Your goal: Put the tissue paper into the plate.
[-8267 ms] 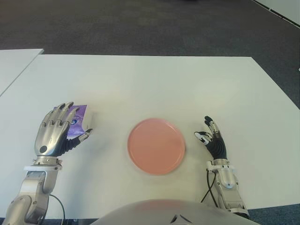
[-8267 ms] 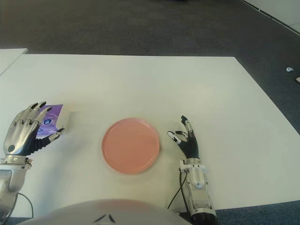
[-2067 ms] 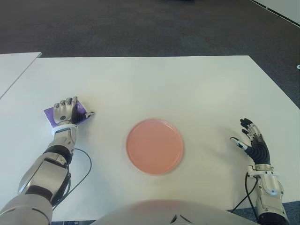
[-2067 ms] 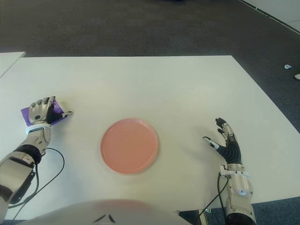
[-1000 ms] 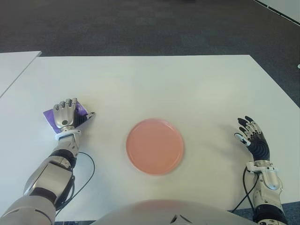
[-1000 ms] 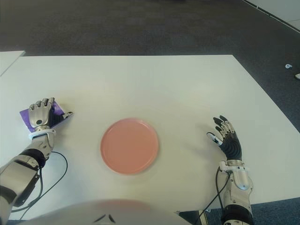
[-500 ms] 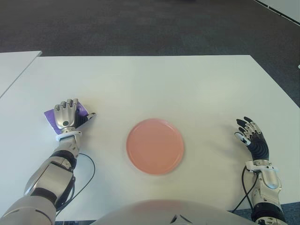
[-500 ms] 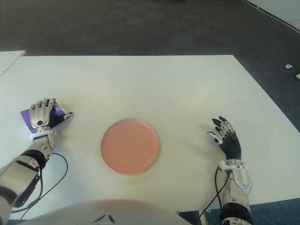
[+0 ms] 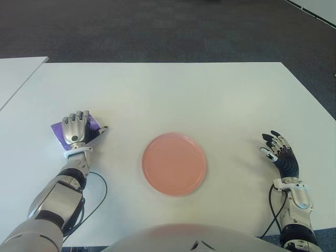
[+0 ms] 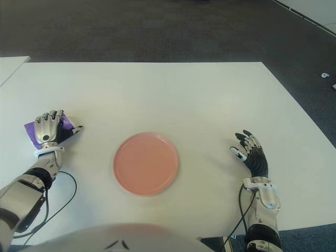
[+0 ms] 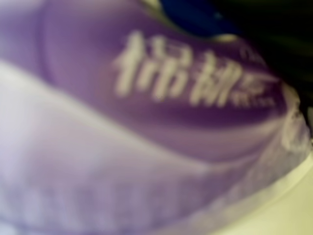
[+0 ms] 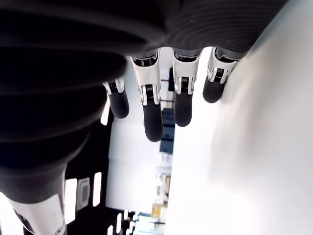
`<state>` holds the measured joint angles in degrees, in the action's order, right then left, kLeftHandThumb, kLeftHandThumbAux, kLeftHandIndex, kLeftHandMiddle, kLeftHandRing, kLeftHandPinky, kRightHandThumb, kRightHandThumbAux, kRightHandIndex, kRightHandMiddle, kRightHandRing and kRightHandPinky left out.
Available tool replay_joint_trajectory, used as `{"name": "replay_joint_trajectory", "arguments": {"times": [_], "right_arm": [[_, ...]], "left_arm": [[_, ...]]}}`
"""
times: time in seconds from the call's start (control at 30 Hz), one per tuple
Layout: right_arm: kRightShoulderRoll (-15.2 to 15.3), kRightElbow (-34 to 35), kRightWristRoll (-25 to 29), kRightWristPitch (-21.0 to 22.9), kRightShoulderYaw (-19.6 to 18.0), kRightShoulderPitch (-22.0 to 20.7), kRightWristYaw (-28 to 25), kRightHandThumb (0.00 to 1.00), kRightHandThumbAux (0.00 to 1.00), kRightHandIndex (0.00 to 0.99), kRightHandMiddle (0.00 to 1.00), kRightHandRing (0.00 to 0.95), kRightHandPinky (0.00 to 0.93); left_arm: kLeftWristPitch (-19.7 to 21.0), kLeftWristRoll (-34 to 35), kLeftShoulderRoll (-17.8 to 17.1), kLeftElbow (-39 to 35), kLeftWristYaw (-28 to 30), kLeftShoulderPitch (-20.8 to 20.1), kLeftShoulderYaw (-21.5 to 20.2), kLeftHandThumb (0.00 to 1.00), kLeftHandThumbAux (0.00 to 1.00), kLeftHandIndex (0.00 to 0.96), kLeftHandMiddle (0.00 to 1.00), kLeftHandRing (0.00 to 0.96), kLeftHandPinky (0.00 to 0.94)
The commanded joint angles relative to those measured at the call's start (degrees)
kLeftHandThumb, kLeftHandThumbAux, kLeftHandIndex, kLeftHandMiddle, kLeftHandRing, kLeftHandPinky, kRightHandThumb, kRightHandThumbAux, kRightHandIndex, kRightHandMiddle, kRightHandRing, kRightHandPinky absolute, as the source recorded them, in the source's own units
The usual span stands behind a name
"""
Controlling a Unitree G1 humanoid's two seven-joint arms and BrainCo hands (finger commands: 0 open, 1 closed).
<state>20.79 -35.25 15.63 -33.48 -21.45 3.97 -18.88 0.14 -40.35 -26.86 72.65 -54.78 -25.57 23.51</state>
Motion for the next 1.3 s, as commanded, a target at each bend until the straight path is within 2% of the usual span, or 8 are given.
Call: {"name": "replay_joint_trajectory", "arguments": {"times": [0.03,0.13,0.3,0.37,0.57,0.73,0.87,1.3], "right_arm": [[-0.88,-1.26,-1.49,0.67,0.51,-0.24,1.33,0.244,0.757,0.145,0.253,0.159,0.036],[-0.59,-1.18,-3.37,0.89,1.07,-0.10,2.96,0.217,0.773,0.149,0.246,0.157,0.049],[-1.77,-0.83,-4.97,-3.48,1.43,0.98,4.26,0.152,0.778,0.157,0.229,0.145,0.024],[-1.59,-1.02,-6.75,-4.77,1.85,1.47,5.46,0.108,0.773,0.166,0.224,0.140,0.018],[-1.86,-2.65,-9.06,-7.31,2.50,2.01,7.56,0.049,0.762,0.178,0.217,0.140,0.051],[-2.94,-3.76,-8.26,-8.82,2.47,1.54,7.92,0.033,0.760,0.191,0.220,0.153,0.103],[-3.35,-4.17,-7.26,-7.81,2.85,1.14,7.24,0.027,0.769,0.205,0.230,0.168,0.140],[-2.82,-4.49,-6.87,-5.06,4.20,0.95,5.74,0.032,0.715,0.177,0.213,0.171,0.153]], "left_arm": [[-1.72,-0.23,4.48,1.13,2.85,3.88,2.07,0.853,0.667,0.398,0.549,0.839,0.845],[-1.87,-0.26,2.95,-1.08,2.24,2.32,1.84,0.853,0.667,0.399,0.551,0.843,0.835],[-0.68,-0.80,-0.78,-8.23,-0.25,1.27,0.89,0.854,0.666,0.400,0.553,0.850,0.835],[0.59,-0.90,-2.34,-14.09,0.06,1.72,-0.09,0.855,0.665,0.402,0.554,0.847,0.827],[4.67,-1.49,-6.13,-29.33,3.66,5.25,-2.84,0.857,0.662,0.406,0.555,0.831,0.818],[8.65,-3.51,-8.18,-41.54,7.43,9.34,-4.81,0.857,0.661,0.407,0.554,0.826,0.820],[12.48,-6.07,-8.76,-51.76,11.85,12.25,-5.63,0.857,0.661,0.408,0.553,0.837,0.842],[16.67,-10.82,-8.82,-67.78,22.32,16.18,-8.65,0.857,0.662,0.406,0.547,0.855,0.849]]}}
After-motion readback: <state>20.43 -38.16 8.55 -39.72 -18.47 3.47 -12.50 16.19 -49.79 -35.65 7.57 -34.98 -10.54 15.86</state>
